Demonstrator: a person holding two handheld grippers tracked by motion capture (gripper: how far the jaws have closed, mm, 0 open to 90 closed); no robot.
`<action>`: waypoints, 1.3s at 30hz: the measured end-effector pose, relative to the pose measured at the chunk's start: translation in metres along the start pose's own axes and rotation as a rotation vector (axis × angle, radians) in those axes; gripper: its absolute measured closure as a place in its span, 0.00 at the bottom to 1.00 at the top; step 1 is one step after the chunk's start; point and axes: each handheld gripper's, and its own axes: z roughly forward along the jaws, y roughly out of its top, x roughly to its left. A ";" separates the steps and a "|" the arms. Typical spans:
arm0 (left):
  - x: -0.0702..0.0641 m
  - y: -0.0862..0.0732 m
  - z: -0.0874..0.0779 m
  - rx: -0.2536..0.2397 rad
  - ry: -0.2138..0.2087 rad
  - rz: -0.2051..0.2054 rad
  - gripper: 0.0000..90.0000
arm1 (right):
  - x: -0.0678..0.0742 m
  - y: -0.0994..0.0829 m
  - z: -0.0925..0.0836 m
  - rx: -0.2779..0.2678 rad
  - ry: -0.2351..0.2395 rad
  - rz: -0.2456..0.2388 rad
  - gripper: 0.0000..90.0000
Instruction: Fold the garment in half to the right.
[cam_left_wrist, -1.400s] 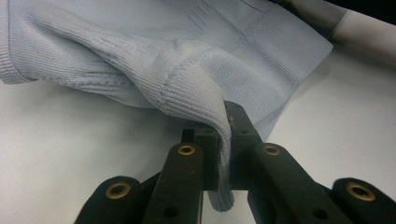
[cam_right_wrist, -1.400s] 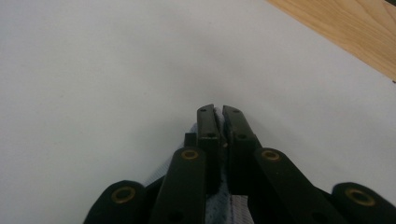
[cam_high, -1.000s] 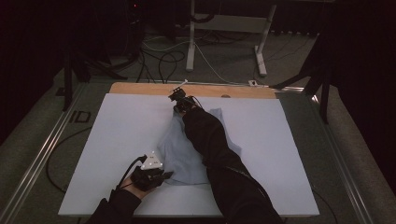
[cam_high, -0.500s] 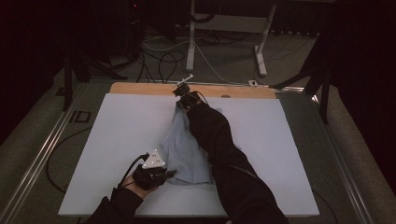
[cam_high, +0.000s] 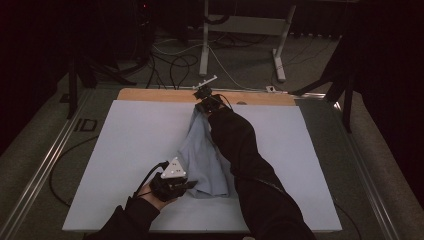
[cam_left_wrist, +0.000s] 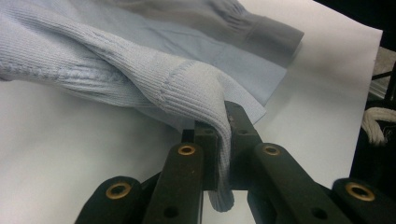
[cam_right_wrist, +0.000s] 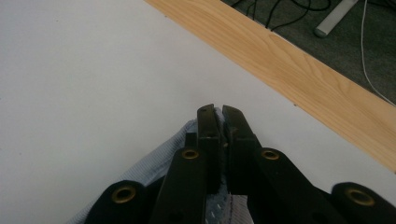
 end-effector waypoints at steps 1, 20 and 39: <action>-0.001 0.002 0.001 0.003 -0.004 0.008 0.97 | -0.003 -0.002 -0.003 0.002 -0.002 0.000 0.97; -0.021 0.041 0.028 0.026 -0.050 0.107 0.97 | -0.037 -0.022 -0.030 -0.023 -0.017 0.041 0.97; -0.038 0.068 0.072 0.095 -0.089 0.182 0.97 | -0.072 -0.049 -0.033 -0.026 -0.001 0.087 0.97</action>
